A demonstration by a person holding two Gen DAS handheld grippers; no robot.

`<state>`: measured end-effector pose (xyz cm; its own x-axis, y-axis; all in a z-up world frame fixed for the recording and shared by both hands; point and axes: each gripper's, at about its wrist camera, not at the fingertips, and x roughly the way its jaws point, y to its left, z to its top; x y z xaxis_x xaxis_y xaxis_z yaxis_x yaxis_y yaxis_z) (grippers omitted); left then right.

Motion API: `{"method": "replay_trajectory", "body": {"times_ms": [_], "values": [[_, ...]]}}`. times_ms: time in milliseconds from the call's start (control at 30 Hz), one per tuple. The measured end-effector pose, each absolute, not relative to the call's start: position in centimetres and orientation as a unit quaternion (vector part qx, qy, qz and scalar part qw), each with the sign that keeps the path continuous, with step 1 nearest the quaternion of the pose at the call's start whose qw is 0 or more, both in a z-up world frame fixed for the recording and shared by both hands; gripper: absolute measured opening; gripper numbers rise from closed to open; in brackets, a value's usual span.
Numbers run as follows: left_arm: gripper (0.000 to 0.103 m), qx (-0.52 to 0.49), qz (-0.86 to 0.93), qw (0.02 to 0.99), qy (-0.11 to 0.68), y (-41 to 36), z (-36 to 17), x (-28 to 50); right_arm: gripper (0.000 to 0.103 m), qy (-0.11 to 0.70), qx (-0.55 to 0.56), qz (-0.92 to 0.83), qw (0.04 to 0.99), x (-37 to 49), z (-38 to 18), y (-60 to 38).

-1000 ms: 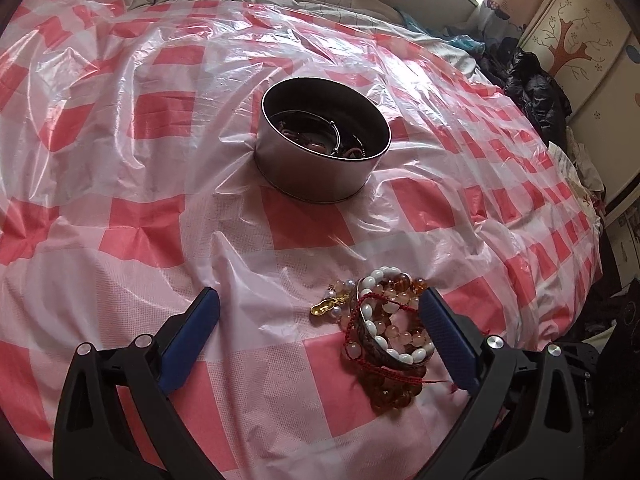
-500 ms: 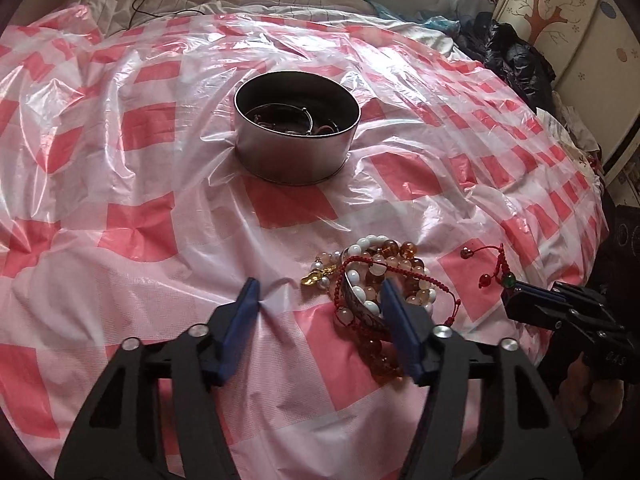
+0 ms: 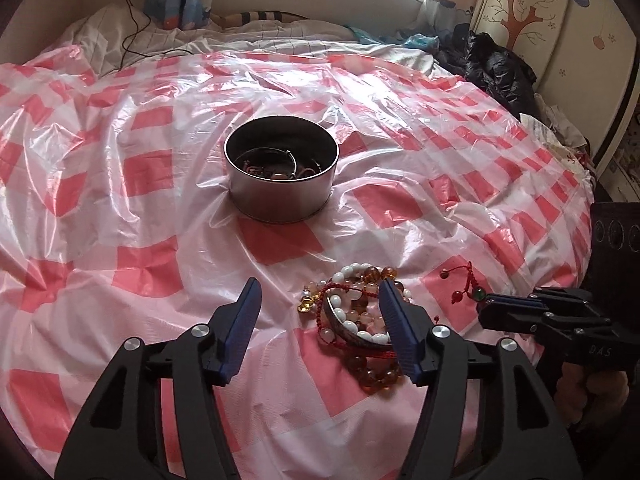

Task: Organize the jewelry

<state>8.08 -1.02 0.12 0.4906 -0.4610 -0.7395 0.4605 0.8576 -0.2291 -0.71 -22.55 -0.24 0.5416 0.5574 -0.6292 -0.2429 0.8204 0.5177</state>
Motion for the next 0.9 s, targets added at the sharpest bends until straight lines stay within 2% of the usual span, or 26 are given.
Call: {"method": "replay_trajectory", "body": {"times_ms": [233, 300, 333, 367, 633, 900], "values": [[0.057, -0.019, -0.288, 0.844, 0.452, -2.3, -1.3, 9.1, 0.011, 0.42, 0.191, 0.234, 0.856, -0.7, -0.4, -22.6], [0.043, -0.012, -0.285, 0.844, 0.455, -2.3, -1.4, 9.0, 0.011, 0.421, 0.19, 0.234, 0.856, -0.7, -0.4, -22.6], [0.028, -0.007, -0.285, 0.84, 0.461, -2.3, -1.5, 9.1, 0.011, 0.421, 0.19, 0.234, 0.856, -0.7, -0.4, -22.5], [0.021, -0.008, -0.288, 0.834, 0.47, -2.3, -1.8, 9.2, 0.011, 0.421, 0.189, 0.234, 0.856, -0.7, -0.4, -22.5], [0.002, 0.016, -0.29, 0.84, 0.459, -2.4, -0.9, 8.3, 0.011, 0.421, 0.19, 0.232, 0.856, -0.8, -0.4, -22.6], [0.001, -0.028, -0.3, 0.846, 0.44, -0.7, 1.1, 8.4, 0.011, 0.419, 0.19, 0.23, 0.857, -0.8, -0.4, -22.7]]}}
